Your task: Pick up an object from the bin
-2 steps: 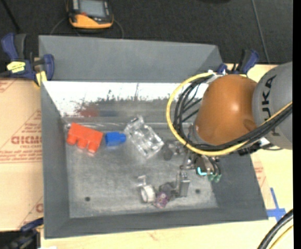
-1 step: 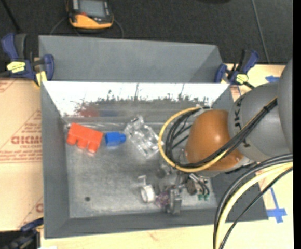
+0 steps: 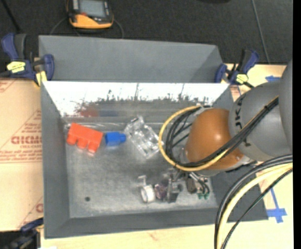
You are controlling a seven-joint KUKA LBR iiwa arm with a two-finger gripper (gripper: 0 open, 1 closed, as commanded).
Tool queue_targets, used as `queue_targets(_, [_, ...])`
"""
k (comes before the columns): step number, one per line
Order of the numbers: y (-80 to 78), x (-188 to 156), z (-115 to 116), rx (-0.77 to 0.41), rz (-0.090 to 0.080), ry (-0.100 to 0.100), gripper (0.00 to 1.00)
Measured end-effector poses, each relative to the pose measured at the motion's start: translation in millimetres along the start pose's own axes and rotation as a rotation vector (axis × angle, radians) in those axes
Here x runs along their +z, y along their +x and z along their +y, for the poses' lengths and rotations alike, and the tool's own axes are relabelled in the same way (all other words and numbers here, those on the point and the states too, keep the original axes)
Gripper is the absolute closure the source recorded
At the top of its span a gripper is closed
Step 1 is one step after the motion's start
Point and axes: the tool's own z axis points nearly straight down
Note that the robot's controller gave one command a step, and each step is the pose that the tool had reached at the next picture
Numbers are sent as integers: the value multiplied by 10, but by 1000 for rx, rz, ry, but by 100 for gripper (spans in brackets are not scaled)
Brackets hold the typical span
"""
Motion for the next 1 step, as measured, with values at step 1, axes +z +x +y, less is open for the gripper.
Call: queue_targets(1, [72,-1353,-122,-8,-8,1,100])
